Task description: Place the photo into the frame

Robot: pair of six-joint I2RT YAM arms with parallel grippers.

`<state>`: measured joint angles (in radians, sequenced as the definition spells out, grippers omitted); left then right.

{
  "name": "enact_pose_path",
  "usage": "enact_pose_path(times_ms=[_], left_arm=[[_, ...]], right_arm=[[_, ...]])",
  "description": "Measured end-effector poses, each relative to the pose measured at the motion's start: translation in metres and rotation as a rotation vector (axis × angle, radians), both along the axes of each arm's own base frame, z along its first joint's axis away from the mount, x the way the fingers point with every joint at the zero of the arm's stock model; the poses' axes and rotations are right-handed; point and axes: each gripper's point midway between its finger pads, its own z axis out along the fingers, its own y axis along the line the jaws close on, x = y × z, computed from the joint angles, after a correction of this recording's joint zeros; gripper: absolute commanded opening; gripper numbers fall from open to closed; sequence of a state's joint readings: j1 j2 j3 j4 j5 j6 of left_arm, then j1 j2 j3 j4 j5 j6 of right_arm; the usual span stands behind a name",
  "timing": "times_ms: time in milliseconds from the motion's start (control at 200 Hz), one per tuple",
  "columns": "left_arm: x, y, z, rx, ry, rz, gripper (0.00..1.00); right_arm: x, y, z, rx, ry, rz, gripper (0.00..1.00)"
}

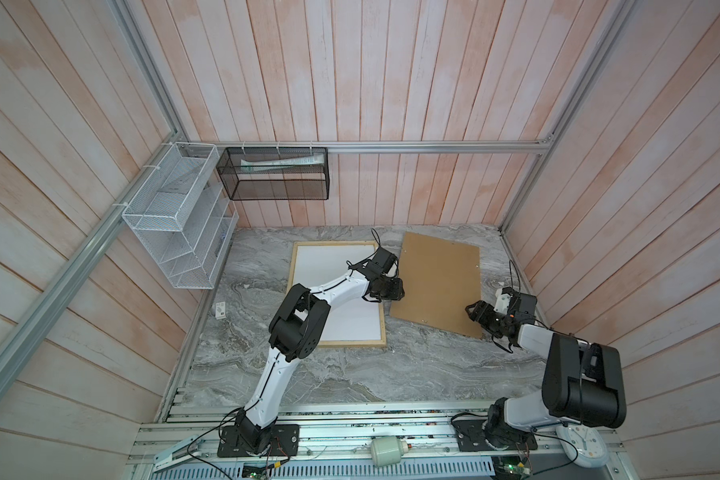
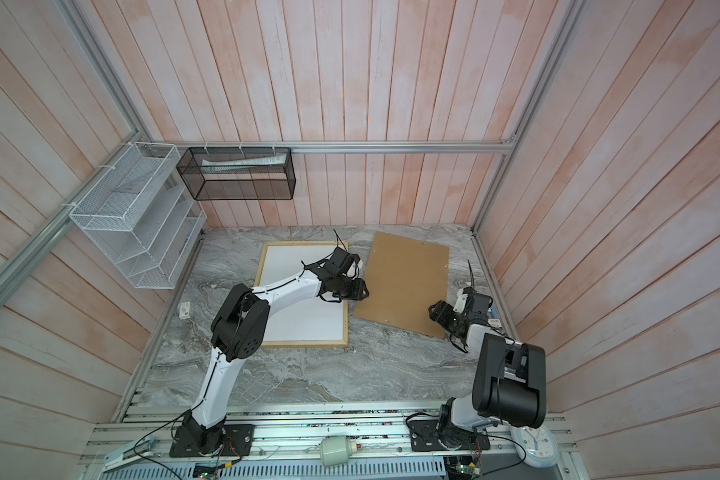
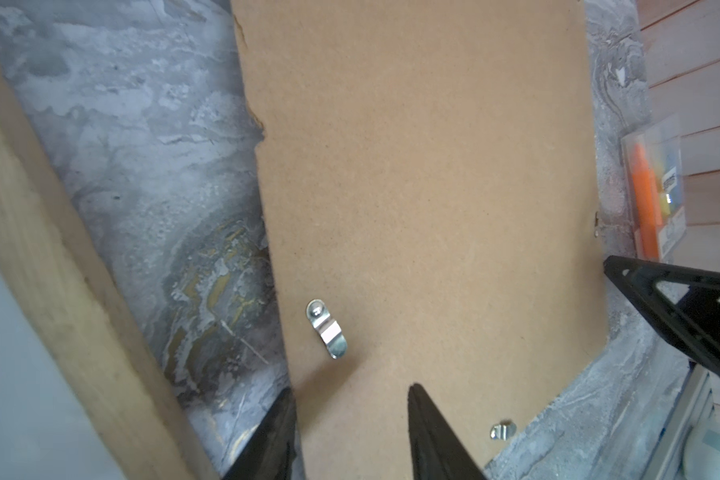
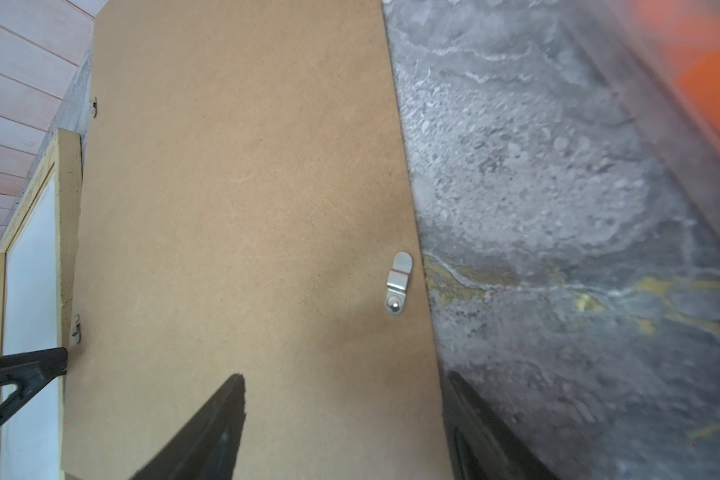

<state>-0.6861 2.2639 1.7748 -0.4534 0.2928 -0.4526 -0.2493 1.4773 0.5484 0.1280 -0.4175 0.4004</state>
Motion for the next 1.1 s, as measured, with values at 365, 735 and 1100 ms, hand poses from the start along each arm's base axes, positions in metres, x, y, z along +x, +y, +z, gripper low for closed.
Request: enact_pose_path(times_ms=[365, 735, 1100], left_arm=[[0.007, 0.016, 0.014, 0.018, -0.035, 0.04, 0.45], [-0.008, 0.047, -0.005, 0.066, 0.013, 0.057, 0.45], [-0.023, 0.059, -0.002, 0.071, 0.02, 0.059, 0.45]], right_arm=[[0.014, 0.019, 0.0, -0.014, -0.011, 0.04, 0.74], [0.02, 0.042, 0.001, -0.003, -0.008, 0.092, 0.74], [0.026, 0.053, 0.001, -0.011, -0.014, 0.118, 0.74]])
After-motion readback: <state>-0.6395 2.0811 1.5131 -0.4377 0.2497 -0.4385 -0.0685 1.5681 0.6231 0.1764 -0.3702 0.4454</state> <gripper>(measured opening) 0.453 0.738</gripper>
